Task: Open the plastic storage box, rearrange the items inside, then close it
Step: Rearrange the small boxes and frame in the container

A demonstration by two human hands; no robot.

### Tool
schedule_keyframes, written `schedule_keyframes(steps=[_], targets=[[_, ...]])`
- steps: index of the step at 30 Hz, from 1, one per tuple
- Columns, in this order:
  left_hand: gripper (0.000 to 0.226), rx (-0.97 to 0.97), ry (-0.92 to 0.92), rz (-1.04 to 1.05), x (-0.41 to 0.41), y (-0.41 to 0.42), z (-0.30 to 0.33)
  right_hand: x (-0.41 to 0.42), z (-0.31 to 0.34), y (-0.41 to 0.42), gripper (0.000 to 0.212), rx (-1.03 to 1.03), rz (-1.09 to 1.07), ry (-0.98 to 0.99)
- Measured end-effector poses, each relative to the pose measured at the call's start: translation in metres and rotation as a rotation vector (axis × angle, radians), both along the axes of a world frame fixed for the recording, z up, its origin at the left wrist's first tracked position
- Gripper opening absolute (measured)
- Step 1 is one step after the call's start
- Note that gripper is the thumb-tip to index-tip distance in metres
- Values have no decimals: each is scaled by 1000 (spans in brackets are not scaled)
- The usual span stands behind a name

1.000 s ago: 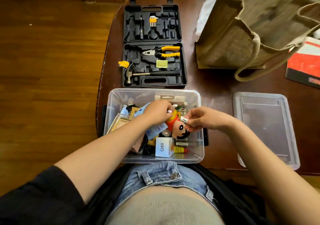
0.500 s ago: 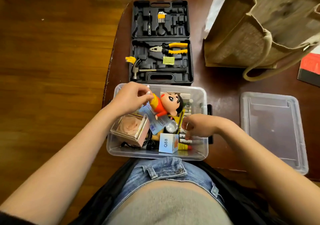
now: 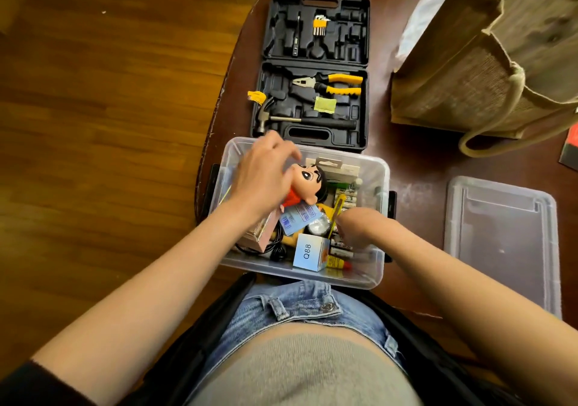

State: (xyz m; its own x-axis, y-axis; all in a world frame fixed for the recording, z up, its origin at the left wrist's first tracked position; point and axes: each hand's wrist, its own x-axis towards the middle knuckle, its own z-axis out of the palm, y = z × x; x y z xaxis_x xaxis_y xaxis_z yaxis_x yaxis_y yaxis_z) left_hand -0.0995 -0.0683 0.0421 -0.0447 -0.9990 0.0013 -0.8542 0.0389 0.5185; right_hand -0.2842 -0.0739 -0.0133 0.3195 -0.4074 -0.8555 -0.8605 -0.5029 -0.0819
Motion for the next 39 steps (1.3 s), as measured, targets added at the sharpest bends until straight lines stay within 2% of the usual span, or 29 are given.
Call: schedule_keyframes(steps=[1,3,4,6,8,10,13,18,22,27,32,34,39], targets=[[12,24,52,-110,-9,3,3,0,-2,0,13,-14,17,13],[7,185,57,-363,-27,10,4,1,-6,0,22,-32,45,46],[11,294,-24,-477,-36,13,1,1,-9,0,25,-31,58,59],[27,512,-315,-646,-51,20,-11,2,-14,2,25,-18,86,72],[41,658,-517,-699,-59,25,-25,3,-19,5,16,-7,93,76],[53,717,-539,-675,-62,25,-36,4,-24,9,10,-7,89,64],[58,727,-527,-624,-69,27,-44,3,-31,16,16,-28,50,38],[47,761,-407,-464,-73,38,-46,3,-47,28,23,-122,-20,23],[44,677,-424,-393,-57,23,-29,5,-51,27,23,-141,-87,43],[39,660,-493,-408,-46,12,-9,6,-53,22,22,-143,-166,27],[38,665,-450,-392,-31,5,4,0,-54,15,21,-86,-118,-18],[30,628,-418,-388,-25,3,6,2,-56,15,23,-74,-99,-8],[31,577,-310,-313,-7,-8,14,9,-50,15,28,-51,-73,33]])
